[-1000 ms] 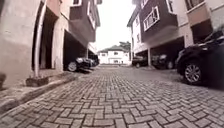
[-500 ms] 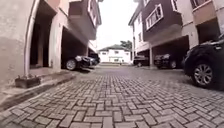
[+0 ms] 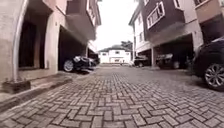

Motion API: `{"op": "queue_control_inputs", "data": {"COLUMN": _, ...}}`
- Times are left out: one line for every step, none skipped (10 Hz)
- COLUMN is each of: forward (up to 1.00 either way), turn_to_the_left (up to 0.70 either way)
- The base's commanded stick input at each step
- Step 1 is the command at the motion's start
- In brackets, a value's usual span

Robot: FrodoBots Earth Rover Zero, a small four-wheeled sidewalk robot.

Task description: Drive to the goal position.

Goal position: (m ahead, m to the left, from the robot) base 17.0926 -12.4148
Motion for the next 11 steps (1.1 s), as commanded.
{"op": "queue_control_inputs", "data": {"forward": 0.69, "turn_to_the_left": 0.02}}
{"op": "queue_control_inputs", "data": {"forward": 0.69, "turn_to_the_left": 0.00}}
{"op": "queue_control_inputs", "data": {"forward": 0.69, "turn_to_the_left": 0.03}}
{"op": "queue_control_inputs", "data": {"forward": 0.69, "turn_to_the_left": 0.03}}
{"op": "queue_control_inputs", "data": {"forward": 0.69, "turn_to_the_left": 0.03}}
{"op": "queue_control_inputs", "data": {"forward": 0.69, "turn_to_the_left": 0.03}}
{"op": "queue_control_inputs", "data": {"forward": 0.69, "turn_to_the_left": 0.03}}
{"op": "queue_control_inputs", "data": {"forward": 0.69, "turn_to_the_left": 0.03}}
{"op": "queue_control_inputs", "data": {"forward": 0.69, "turn_to_the_left": 0.03}}
{"op": "queue_control_inputs", "data": {"forward": 0.69, "turn_to_the_left": 0.03}}
{"op": "queue_control_inputs", "data": {"forward": 0.69, "turn_to_the_left": 0.03}}
